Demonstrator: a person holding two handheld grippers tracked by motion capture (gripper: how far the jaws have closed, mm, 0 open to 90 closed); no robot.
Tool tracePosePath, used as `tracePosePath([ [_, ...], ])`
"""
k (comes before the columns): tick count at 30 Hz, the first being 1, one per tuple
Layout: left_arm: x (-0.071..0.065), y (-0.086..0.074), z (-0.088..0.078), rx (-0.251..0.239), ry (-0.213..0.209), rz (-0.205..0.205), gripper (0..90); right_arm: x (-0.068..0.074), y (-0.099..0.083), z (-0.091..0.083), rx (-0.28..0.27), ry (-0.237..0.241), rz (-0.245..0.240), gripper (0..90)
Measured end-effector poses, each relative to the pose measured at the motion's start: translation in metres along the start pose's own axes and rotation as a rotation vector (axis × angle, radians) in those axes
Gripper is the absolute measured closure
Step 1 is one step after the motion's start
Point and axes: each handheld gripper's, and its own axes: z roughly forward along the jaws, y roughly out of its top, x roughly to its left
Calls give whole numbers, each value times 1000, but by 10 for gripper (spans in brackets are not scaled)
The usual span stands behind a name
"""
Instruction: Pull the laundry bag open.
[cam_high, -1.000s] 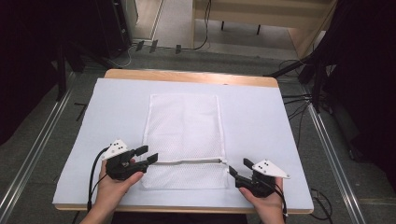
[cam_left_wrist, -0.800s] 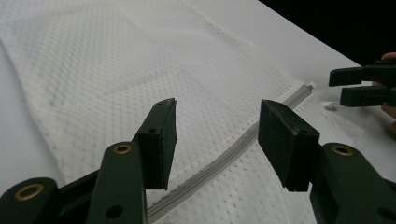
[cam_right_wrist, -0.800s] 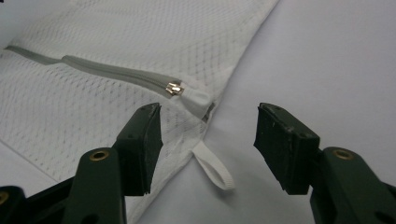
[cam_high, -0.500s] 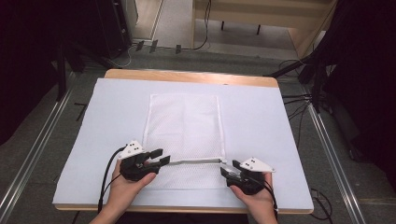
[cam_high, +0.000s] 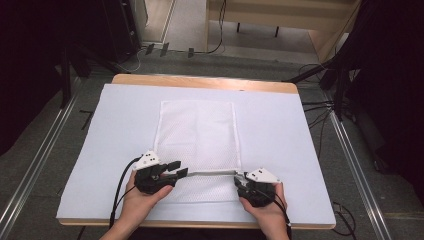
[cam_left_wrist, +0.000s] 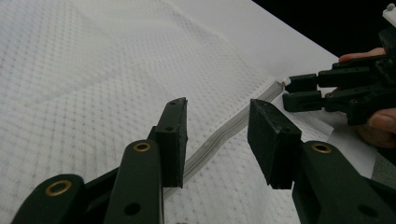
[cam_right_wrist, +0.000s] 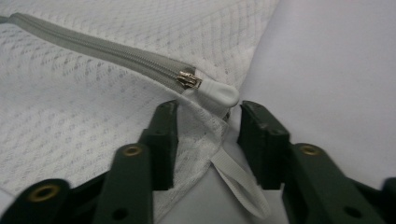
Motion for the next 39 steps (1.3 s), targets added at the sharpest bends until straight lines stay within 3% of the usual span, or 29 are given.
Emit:
tracePosePath([
  [3,-4,5,5,10,-11,11,582,0,2,1,4,-3,23,883],
  [6,-8,9,13,21,-26,0,581,-3,7,1,-4,41,75,900],
  [8,-12,12,19,32,-34,2,581,-3,7,0,-18,42,76,900],
  [9,-17,14,26,40,-44,9,584,1,11,-8,-72,35,48,900],
  [11,-20,15,28,37,-49,13,594,2,13,-11,-93,38,44,900],
  [12,-23,16,31,35,-54,19,603,8,17,-20,-143,24,-4,900],
  [15,-29,20,38,32,-77,22,626,14,21,-25,-175,26,-37,900],
  [16,-32,20,44,44,-70,34,670,21,23,-28,-202,32,-62,900],
  [19,-32,19,52,66,-72,33,723,25,25,-30,-223,47,-73,900],
  [20,-32,18,56,84,-70,29,793,29,27,-32,-236,58,-81,900],
  [21,-32,16,59,90,-76,23,807,30,27,-32,-240,66,-83,900],
  [23,-35,12,73,146,-83,18,821,32,27,-32,-244,79,-88,900],
  [26,-39,7,82,177,-89,28,805,34,26,-29,-232,93,-98,900],
  [30,-37,7,80,167,-106,1,738,34,24,-26,-213,109,-98,900],
  [32,-31,12,74,134,-132,-41,710,35,22,-23,-201,119,-99,900],
  [36,-27,12,71,131,-134,-49,710,36,21,-23,-202,123,-105,900],
  [39,-25,11,72,134,-159,-58,709,37,21,-23,-201,124,-111,900],
])
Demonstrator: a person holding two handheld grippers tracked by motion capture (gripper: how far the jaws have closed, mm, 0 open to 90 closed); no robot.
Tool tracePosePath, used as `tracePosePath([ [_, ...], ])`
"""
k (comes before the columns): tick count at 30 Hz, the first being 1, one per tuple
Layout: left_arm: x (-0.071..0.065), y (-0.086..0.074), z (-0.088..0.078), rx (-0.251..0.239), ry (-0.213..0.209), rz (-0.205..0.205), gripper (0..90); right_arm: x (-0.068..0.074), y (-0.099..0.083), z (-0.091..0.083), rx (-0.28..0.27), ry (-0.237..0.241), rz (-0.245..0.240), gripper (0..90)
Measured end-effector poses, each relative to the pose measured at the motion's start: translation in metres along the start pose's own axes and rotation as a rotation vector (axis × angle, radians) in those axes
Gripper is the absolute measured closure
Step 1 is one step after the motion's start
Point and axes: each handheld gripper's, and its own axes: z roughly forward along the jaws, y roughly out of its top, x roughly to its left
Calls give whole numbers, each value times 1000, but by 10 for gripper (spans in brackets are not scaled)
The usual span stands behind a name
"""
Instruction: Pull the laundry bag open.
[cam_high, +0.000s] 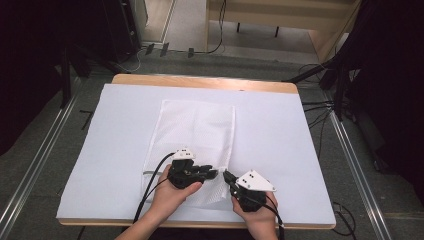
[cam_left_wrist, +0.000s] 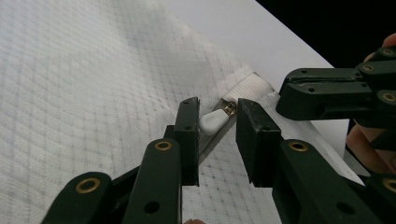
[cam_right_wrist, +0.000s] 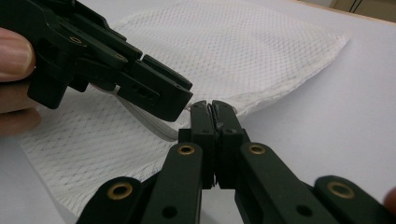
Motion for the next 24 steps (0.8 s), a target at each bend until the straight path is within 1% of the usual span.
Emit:
tracePosePath([
  [1,0,0,0,2,-3,-2,719,-1,0,0,-1,1,-1,900],
  [2,1,0,0,1,-14,-15,727,-1,0,0,-1,0,0,900],
  [4,2,0,2,8,-24,-31,760,-1,-1,0,-2,0,1,900],
  [6,3,0,2,13,-28,-36,767,-1,-1,0,-2,0,0,900],
  [7,3,-1,3,23,-36,-42,773,-1,-1,0,-2,1,0,900],
  [11,2,-1,3,25,-44,-43,781,-1,-1,0,-1,2,-3,900],
  [14,2,-1,3,31,-57,-44,813,-2,-2,0,0,4,0,900],
  [16,2,-1,4,34,-61,-44,815,-2,-2,-1,0,5,0,900],
  [22,2,-2,4,44,-55,-35,828,-1,-2,-1,4,6,-3,900],
  [24,1,-2,4,45,-52,-34,831,-1,-2,0,11,-2,-2,900],
])
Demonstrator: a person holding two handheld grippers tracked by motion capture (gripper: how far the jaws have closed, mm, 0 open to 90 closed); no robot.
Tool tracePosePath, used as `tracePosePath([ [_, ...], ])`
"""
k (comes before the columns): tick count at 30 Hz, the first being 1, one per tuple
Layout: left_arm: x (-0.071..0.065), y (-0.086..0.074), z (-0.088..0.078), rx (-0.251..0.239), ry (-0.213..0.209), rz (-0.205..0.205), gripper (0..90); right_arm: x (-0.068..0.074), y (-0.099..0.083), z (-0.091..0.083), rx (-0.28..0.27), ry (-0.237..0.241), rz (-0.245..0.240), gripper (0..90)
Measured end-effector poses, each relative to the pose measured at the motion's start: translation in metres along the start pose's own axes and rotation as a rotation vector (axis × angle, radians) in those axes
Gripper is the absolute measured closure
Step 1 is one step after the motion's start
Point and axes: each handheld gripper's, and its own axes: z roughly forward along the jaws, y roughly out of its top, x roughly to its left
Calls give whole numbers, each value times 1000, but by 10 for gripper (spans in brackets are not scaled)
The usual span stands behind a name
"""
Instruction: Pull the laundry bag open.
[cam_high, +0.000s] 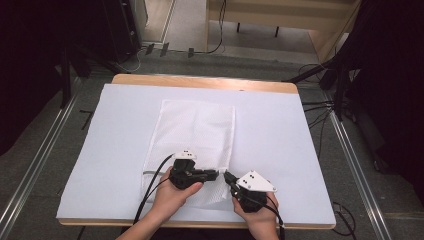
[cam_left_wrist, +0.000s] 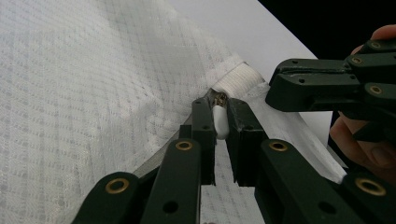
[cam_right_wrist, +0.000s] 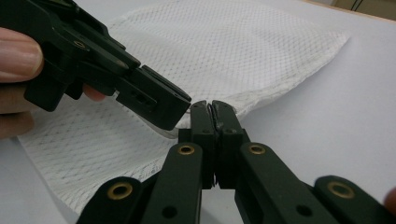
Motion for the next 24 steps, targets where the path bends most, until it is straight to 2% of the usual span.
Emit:
tracePosePath([
  [6,-1,-1,0,9,2,-2,841,-1,-1,0,21,-27,6,900],
  [7,-1,-2,-1,9,-3,0,878,-1,-1,0,23,-29,6,900],
  [10,-2,-2,-1,8,2,7,878,-1,-2,1,32,-31,15,900],
  [16,-2,-2,-2,12,2,13,880,1,-1,0,40,-50,0,900],
  [24,-2,-2,-3,21,7,27,880,-1,-2,0,46,-53,-3,900],
])
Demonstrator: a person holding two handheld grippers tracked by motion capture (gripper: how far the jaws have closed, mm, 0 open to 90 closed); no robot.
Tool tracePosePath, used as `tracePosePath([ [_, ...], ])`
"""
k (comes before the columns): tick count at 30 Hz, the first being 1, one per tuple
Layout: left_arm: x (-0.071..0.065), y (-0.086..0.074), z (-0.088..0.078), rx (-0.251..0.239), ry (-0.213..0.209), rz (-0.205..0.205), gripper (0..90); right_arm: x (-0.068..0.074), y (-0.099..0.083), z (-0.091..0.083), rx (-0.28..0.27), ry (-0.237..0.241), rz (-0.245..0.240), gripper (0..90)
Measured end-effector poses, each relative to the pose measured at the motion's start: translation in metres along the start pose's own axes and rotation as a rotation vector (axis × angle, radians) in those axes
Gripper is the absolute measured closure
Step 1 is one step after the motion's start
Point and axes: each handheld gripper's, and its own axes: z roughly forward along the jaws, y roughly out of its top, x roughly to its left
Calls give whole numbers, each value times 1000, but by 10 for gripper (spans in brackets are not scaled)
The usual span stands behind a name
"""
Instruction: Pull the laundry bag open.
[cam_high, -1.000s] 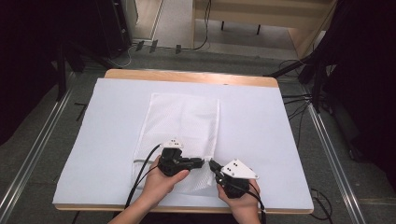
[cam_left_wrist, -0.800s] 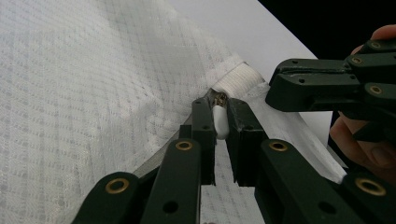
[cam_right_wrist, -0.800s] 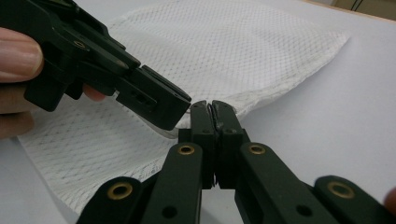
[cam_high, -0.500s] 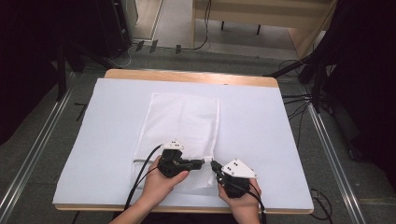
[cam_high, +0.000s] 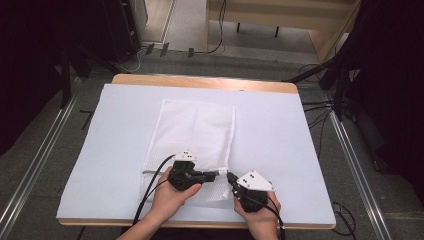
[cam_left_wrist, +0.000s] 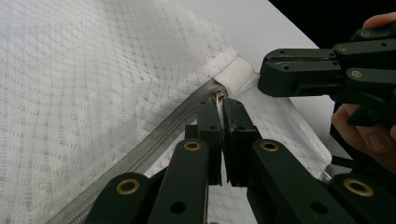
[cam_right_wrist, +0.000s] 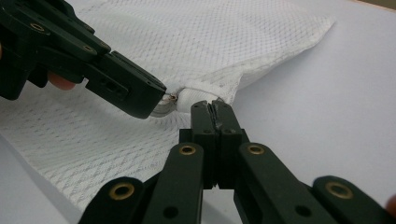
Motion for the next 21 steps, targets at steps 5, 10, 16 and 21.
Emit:
tracePosePath([
  [5,1,-1,-1,6,15,5,880,0,0,0,6,-12,-10,900],
  [10,8,-3,-6,1,36,-15,880,-5,0,-2,11,-30,1,900],
  [16,15,-6,-15,-6,61,-24,880,-9,-1,-3,14,-42,3,900],
  [21,21,-9,-24,-13,78,-33,880,-12,-2,-3,18,-53,2,900],
])
